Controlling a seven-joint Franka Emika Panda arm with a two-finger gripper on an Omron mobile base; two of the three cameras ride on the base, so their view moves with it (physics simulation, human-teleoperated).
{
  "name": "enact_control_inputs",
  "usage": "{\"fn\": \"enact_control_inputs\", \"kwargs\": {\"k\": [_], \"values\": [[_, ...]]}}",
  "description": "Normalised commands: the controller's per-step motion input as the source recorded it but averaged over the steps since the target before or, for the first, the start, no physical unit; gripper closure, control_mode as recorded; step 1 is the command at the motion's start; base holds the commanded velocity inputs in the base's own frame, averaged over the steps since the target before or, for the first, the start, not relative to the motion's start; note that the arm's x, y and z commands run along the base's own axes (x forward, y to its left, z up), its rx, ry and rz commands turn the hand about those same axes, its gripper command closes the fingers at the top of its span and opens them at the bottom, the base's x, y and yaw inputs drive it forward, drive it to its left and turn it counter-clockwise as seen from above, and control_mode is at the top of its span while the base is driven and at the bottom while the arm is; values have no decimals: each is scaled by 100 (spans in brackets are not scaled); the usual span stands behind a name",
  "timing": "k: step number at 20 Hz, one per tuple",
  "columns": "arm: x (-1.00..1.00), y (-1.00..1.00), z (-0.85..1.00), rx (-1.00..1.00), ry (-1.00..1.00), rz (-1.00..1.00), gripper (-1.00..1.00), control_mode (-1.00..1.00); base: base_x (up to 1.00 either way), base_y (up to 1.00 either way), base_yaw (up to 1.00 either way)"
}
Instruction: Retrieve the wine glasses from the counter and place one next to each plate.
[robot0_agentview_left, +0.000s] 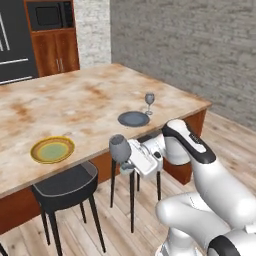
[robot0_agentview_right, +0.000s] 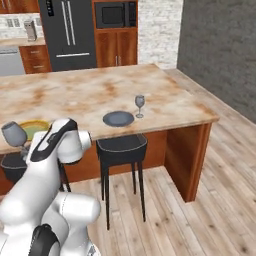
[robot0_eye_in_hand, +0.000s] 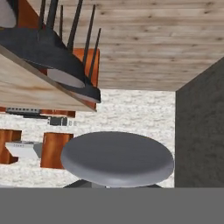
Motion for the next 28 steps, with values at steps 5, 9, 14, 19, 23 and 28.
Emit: {"fn": "enact_control_inputs", "kwargs": {"k": [5,9,14,19,23,28], "values": [[0,0,0,0,0,0,100,100,68,-10,7],[0,0,0,0,0,0,100,100,53,10,32],[0,0,0,0,0,0,100,100,0,-1,22],[5,0,0,0,0,0,100,-100,1,0,6],[71,-46,0,11,2,0,100,-100,0,0,0],[78,-40,0,13,9,5,100,-100,0,0,0]]}}
